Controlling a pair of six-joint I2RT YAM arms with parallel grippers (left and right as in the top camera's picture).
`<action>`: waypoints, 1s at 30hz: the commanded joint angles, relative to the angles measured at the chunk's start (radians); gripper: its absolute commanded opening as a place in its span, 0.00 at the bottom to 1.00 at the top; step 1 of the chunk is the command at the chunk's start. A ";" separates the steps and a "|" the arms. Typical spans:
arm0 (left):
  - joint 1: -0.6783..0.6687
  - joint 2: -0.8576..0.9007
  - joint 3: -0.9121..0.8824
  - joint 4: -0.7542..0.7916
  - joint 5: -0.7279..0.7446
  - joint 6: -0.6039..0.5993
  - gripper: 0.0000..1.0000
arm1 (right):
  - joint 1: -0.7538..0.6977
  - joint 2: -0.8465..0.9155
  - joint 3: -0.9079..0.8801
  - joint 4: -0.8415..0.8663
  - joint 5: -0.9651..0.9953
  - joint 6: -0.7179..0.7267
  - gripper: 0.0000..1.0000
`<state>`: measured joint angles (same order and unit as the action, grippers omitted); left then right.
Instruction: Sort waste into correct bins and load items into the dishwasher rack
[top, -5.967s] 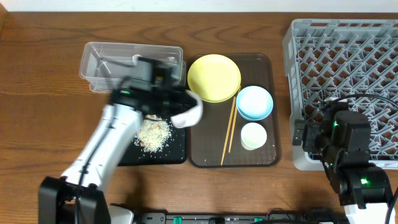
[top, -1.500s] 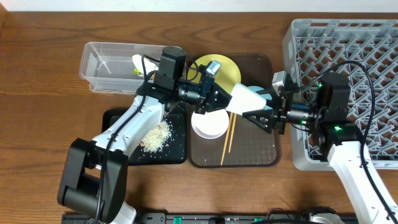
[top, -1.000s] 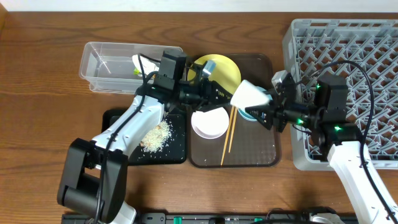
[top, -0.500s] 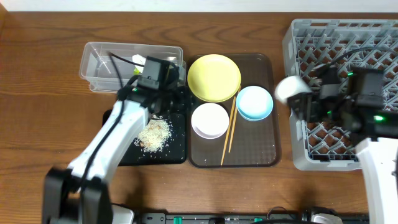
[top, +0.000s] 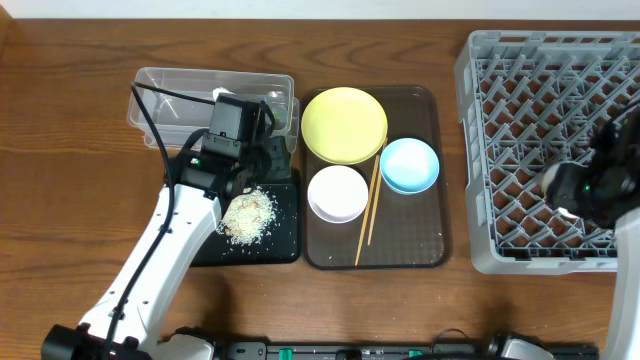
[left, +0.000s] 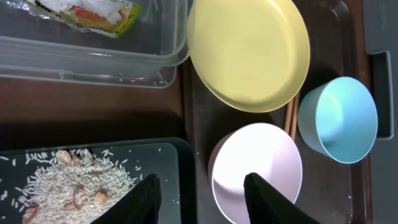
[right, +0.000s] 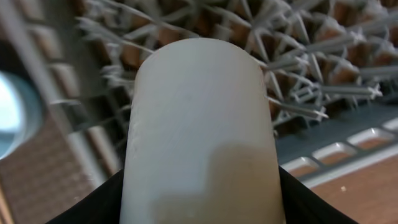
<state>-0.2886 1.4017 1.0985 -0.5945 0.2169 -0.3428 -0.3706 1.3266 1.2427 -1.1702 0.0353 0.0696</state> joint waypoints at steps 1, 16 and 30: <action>0.003 0.001 0.011 -0.001 -0.024 0.005 0.47 | -0.046 0.063 0.017 -0.002 0.040 0.020 0.14; 0.003 0.001 0.011 -0.023 -0.024 0.006 0.49 | -0.087 0.294 0.017 0.039 0.039 0.020 0.57; 0.003 0.001 0.011 -0.035 -0.024 0.006 0.53 | -0.084 0.253 0.064 0.052 -0.137 0.034 0.84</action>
<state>-0.2886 1.4017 1.0985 -0.6243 0.2028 -0.3397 -0.4496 1.6215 1.2537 -1.1217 0.0120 0.0910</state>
